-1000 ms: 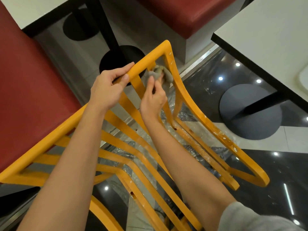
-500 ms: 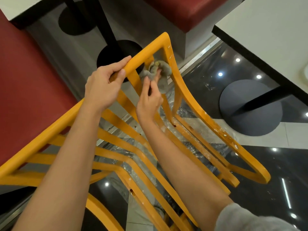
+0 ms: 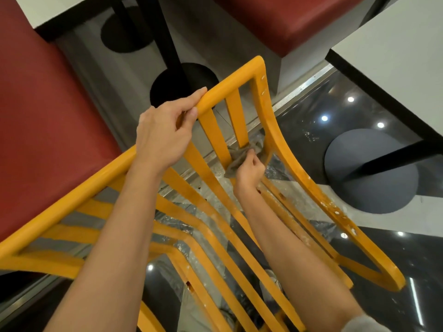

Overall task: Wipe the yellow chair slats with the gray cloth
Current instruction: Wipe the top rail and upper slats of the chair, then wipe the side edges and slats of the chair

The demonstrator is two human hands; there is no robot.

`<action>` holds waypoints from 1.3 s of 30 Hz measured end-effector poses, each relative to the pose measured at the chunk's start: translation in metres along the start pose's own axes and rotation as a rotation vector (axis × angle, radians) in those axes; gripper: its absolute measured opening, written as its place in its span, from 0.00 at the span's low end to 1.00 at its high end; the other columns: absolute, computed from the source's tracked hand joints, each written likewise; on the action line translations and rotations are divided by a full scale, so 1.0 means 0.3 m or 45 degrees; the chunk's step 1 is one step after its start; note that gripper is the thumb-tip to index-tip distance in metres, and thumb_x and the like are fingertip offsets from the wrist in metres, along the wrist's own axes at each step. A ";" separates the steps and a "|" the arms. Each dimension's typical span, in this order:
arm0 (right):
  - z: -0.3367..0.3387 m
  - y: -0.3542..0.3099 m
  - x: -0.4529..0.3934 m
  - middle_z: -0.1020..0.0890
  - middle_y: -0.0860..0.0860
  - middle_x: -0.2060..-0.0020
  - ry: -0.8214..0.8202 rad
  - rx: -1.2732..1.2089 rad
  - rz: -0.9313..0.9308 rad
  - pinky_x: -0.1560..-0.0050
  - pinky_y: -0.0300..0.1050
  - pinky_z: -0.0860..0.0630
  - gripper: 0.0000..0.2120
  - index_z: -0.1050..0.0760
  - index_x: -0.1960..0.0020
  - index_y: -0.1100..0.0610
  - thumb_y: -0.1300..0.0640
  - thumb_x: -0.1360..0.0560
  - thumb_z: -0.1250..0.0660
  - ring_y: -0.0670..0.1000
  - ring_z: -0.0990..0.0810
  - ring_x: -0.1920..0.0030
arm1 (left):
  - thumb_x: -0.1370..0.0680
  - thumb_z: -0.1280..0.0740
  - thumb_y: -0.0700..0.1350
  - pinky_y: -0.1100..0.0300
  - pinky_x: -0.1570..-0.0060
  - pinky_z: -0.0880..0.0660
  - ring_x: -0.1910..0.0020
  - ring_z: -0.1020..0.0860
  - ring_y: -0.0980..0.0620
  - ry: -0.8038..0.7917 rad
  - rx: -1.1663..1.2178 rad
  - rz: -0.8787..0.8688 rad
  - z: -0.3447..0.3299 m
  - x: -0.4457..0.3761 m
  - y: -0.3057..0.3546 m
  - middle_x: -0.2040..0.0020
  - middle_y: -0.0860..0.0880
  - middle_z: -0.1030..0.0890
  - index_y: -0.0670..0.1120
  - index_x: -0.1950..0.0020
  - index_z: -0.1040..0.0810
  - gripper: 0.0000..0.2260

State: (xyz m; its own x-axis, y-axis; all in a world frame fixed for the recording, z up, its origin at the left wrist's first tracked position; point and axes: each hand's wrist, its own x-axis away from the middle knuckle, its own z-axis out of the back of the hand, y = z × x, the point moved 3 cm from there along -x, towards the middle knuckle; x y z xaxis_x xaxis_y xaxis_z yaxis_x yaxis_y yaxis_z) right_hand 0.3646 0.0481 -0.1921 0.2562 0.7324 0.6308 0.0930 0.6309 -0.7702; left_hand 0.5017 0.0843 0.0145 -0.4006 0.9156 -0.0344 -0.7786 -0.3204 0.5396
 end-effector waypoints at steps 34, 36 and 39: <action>0.078 -0.677 0.332 0.16 0.54 0.53 -0.351 0.292 1.757 0.47 0.47 0.24 0.10 0.16 0.51 0.63 0.57 0.21 0.31 0.51 0.19 0.51 | 0.22 0.32 0.52 0.45 0.28 0.46 0.31 0.30 0.55 0.171 0.315 0.182 0.022 -0.021 -0.037 0.37 0.58 0.21 0.57 0.36 0.21 0.14; -0.037 -0.653 0.290 0.16 0.50 0.52 -0.374 0.652 1.948 0.43 0.46 0.30 0.11 0.18 0.51 0.59 0.53 0.20 0.35 0.51 0.20 0.48 | 0.22 0.32 0.53 0.42 0.27 0.42 0.32 0.28 0.55 0.182 0.294 0.173 0.016 -0.021 -0.041 0.38 0.59 0.20 0.57 0.36 0.22 0.15; -0.150 -0.586 0.250 0.21 0.50 0.65 -0.410 0.953 2.068 0.50 0.50 0.30 0.14 0.25 0.59 0.57 0.54 0.18 0.41 0.53 0.22 0.61 | 0.23 0.32 0.54 0.40 0.29 0.41 0.33 0.28 0.56 0.195 0.264 0.169 0.010 -0.022 -0.045 0.41 0.60 0.19 0.57 0.36 0.25 0.16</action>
State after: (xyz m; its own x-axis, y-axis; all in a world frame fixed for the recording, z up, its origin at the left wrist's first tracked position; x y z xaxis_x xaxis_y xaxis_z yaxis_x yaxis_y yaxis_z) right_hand 0.4107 -0.0195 -0.0135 -0.5421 0.6271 -0.5594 -0.4594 -0.7785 -0.4276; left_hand 0.5164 0.0833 0.0099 -0.5732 0.8165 -0.0699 -0.6051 -0.3642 0.7080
